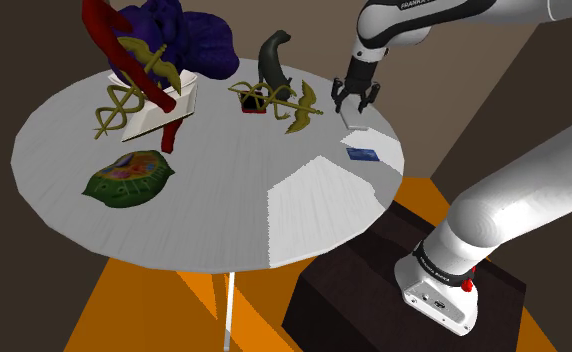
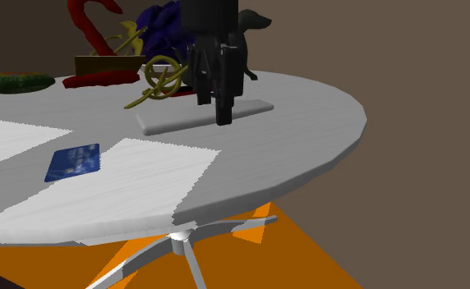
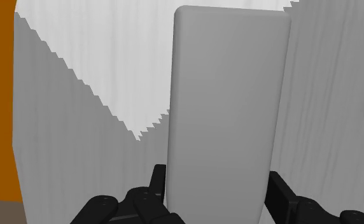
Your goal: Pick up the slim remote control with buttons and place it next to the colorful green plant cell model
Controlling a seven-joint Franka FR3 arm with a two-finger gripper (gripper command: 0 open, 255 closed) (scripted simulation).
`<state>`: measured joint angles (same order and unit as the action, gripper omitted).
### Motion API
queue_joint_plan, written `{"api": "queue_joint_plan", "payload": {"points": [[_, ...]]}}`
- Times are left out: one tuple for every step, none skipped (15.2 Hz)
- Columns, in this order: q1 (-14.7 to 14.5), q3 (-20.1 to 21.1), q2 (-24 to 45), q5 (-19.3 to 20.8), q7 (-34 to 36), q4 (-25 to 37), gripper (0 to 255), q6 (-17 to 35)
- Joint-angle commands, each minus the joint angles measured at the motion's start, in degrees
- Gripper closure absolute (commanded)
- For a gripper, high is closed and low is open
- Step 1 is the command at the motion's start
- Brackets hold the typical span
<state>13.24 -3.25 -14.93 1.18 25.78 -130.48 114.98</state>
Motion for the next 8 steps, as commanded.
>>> {"api": "queue_joint_plan", "payload": {"points": [[0.0, 0.0, -0.5, 0.0, 0.0, 1.2, 255, -1.6], [0.0, 0.0, -0.6, 0.0, 0.0, 1.8, 255, -2.4], [0.0, 0.1, -0.8, 0.0, 0.0, 2.4, 255, -3.2], [0.0, 0.1, -1.0, 0.0, 0.0, 3.0, 255, -4.0], [0.0, 0.1, -1.1, 0.0, 0.0, 3.6, 255, -4.8], [0.0, 0.1, -1.3, 0.0, 0.0, 4.3, 255, -5.5], [0.0, 0.1, -1.4, 0.0, 0.0, 4.9, 255, -6.3], [0.0, 0.1, -1.5, 0.0, 0.0, 5.6, 255, -7.1]]}}
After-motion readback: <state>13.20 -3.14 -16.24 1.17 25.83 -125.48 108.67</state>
